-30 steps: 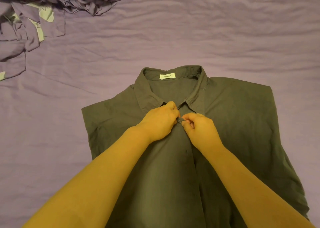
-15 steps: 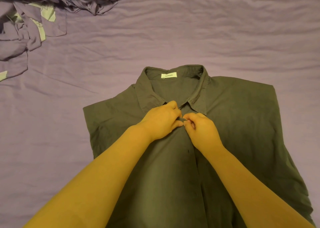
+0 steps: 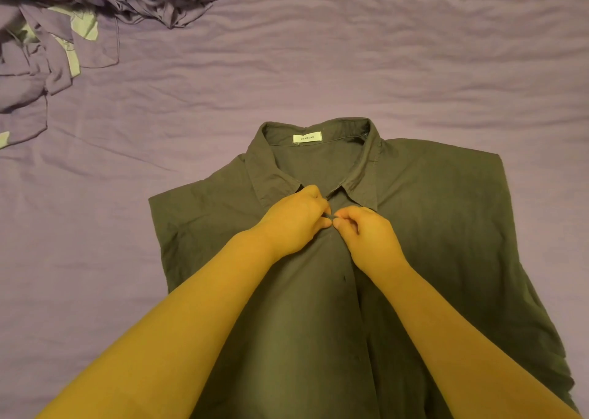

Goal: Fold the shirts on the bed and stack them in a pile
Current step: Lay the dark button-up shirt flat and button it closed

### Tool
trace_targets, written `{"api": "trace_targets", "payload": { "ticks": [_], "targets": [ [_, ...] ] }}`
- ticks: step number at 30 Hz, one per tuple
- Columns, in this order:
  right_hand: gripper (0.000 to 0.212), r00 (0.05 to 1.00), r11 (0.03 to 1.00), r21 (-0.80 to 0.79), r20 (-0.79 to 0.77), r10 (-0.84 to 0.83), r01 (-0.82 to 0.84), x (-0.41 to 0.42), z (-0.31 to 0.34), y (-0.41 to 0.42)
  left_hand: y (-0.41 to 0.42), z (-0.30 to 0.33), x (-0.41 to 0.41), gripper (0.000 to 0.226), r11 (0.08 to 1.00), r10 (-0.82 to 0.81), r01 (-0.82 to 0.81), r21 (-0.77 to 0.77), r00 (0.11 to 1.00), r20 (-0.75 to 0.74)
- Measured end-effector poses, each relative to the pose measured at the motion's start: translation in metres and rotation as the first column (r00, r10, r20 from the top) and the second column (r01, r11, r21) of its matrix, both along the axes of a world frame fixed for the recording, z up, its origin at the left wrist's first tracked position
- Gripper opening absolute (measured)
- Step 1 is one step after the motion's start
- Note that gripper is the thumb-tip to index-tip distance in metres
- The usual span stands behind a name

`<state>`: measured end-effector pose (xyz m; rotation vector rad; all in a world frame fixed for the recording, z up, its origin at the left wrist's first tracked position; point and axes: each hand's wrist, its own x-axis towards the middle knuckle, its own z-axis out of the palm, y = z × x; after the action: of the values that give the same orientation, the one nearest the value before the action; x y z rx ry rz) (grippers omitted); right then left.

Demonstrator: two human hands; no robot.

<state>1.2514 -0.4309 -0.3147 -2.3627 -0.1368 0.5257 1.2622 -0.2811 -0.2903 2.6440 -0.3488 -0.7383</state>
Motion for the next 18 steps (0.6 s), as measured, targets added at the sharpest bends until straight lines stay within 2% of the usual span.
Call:
{"api": "trace_targets", "payload": {
  "ticks": [4, 10, 14, 18],
  "targets": [
    [0.021, 0.999, 0.998, 0.045, -0.001, -0.036, 0.036, -0.002, 0.000, -0.001, 0.002, 0.002, 0.000, 0.026, 0.997, 0.046, -0.049, -0.059, 0.998, -0.050],
    [0.018, 0.996, 0.987, 0.142, -0.059, -0.065, 0.073, -0.001, 0.003, -0.004, 0.000, 0.002, 0.006, 0.025, 0.996, 0.081, -0.084, -0.023, 0.991, -0.105],
    [0.018, 0.997, 0.985, 0.159, -0.055, -0.061, 0.069, -0.001, 0.005, -0.006, 0.001, 0.006, 0.008, 0.025, 0.989, 0.093, -0.106, -0.099, 0.986, -0.135],
    [0.019, 0.998, 0.985, 0.163, -0.036, -0.056, 0.061, -0.002, 0.006, -0.006, -0.001, 0.009, 0.011, 0.025, 0.989, 0.090, -0.108, -0.097, 0.980, -0.175]
  ]
}}
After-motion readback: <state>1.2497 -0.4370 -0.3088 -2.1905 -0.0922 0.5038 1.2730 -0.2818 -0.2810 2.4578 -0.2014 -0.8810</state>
